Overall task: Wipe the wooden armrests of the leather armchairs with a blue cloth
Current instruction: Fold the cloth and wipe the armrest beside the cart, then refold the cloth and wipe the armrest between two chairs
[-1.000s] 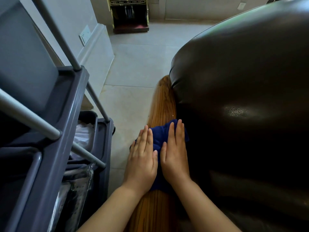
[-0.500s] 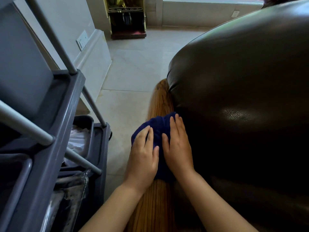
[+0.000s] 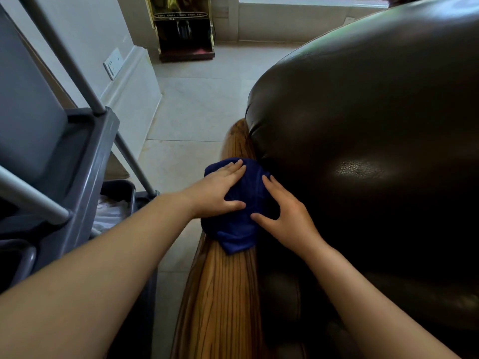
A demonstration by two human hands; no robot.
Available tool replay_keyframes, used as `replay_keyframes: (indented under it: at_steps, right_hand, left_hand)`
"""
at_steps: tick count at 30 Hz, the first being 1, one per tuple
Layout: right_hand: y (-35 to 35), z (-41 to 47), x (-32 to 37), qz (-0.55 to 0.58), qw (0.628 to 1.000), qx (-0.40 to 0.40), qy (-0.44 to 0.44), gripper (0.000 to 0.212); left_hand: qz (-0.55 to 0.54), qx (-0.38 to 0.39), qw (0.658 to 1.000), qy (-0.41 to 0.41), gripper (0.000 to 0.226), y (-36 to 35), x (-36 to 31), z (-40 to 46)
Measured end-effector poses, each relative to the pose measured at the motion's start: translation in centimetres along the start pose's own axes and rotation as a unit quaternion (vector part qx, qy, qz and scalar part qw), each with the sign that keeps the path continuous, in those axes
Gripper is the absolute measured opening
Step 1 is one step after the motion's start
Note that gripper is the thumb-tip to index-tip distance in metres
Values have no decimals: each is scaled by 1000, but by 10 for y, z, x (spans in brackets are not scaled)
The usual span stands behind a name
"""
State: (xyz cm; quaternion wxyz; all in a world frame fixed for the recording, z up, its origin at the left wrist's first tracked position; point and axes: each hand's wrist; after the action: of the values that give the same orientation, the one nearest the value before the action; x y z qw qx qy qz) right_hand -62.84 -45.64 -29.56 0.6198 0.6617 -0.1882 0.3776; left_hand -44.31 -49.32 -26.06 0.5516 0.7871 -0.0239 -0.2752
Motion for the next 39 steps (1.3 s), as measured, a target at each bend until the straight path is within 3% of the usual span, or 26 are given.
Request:
replay_keyframes:
  at_steps: [11, 24, 27, 32, 35, 39]
  right_hand:
    - [-6, -4, 13, 87, 994, -5, -61, 84]
    - [-23, -61, 29, 76, 986, -72, -129, 55]
    - [-9, -78, 33, 51, 992, -16, -116, 42]
    - [35, -99, 44, 54, 976, 166, -131, 29]
    - [68, -113, 59, 59, 968, 207, -131, 29]
    - [122, -131, 89, 71, 966, 215, -128, 28]
  left_hand:
    - [45, 111, 993, -21, 80, 30, -5, 10]
    - [42, 76, 992, -89, 63, 3, -19, -38]
    - [37, 63, 994, -78, 55, -1, -28, -61]
    - [26, 85, 996, -29, 35, -11, -61, -98]
    - [-57, 108, 992, 15, 23, 2, -82, -123]
    - [-93, 108, 990, 12, 25, 45, -125, -146]
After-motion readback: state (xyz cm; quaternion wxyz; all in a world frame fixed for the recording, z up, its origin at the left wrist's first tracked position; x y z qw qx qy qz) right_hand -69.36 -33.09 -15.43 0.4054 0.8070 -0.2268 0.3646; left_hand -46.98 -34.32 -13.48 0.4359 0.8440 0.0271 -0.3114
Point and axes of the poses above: each hand's wrist, its own z-axis towards the middle knuckle, its own y-axis out of the back of the hand, x = y × z, and after that the axes turned 1 degree about z, right-handed
